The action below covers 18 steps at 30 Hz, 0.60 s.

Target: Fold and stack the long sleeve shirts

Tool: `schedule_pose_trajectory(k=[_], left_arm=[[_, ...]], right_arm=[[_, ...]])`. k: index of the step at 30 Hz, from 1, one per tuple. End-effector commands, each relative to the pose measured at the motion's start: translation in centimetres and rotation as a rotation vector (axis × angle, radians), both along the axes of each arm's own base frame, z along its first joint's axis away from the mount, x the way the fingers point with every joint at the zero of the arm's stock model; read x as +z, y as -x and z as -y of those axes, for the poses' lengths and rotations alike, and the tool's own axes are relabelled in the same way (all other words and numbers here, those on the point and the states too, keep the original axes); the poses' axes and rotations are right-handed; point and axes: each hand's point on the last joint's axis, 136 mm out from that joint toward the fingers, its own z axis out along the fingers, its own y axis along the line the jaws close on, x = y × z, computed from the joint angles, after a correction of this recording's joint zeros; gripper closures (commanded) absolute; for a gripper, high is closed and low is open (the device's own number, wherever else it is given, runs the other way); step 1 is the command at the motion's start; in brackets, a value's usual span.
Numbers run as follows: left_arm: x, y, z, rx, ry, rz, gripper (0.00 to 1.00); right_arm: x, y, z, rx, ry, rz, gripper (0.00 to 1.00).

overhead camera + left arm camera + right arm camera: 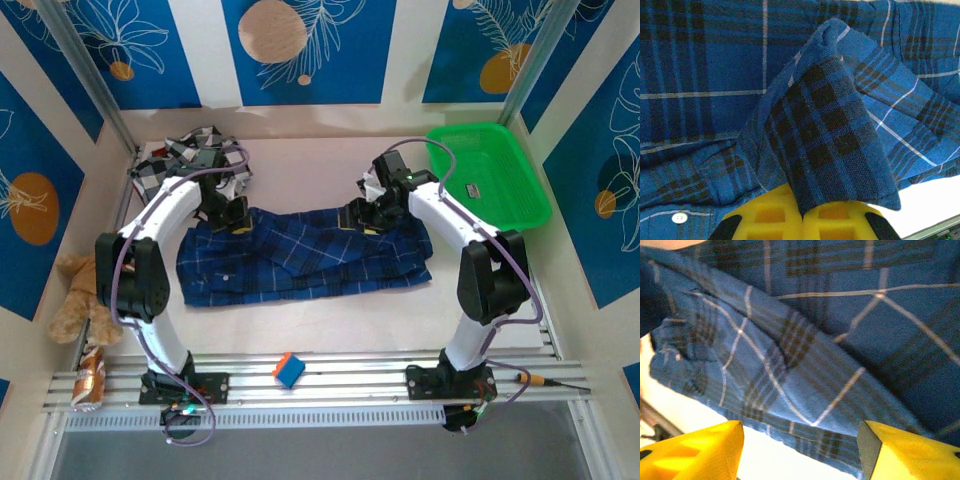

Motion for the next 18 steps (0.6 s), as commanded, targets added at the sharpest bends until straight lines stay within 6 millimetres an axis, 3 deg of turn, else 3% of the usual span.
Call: schedule_pose_trajectory(k=[1, 4, 9, 18], left_arm=[[1.9, 0.6, -1.1, 0.071, 0.046, 0.013, 1.0], [1.7, 0.6, -2.2, 0.104, 0.03, 0.008, 1.0], [0.6, 1.0, -3.3, 0.136, 0.025, -0.027, 1.0], [-0.3, 2.3, -4.9, 0.147, -0.008, -0.079, 1.0]], right_arm=[[2.9, 1.5, -3.0, 0.134, -0.154, 0.045, 0.37], [2.8, 2.7, -4.6, 0.204, -0.194, 0.02, 0.37], [0.8, 3.6, -5.7, 0.239, -0.174, -0.054, 0.38], [-1.6, 2.5, -6.5, 0.251, -0.12, -0.108, 0.39]])
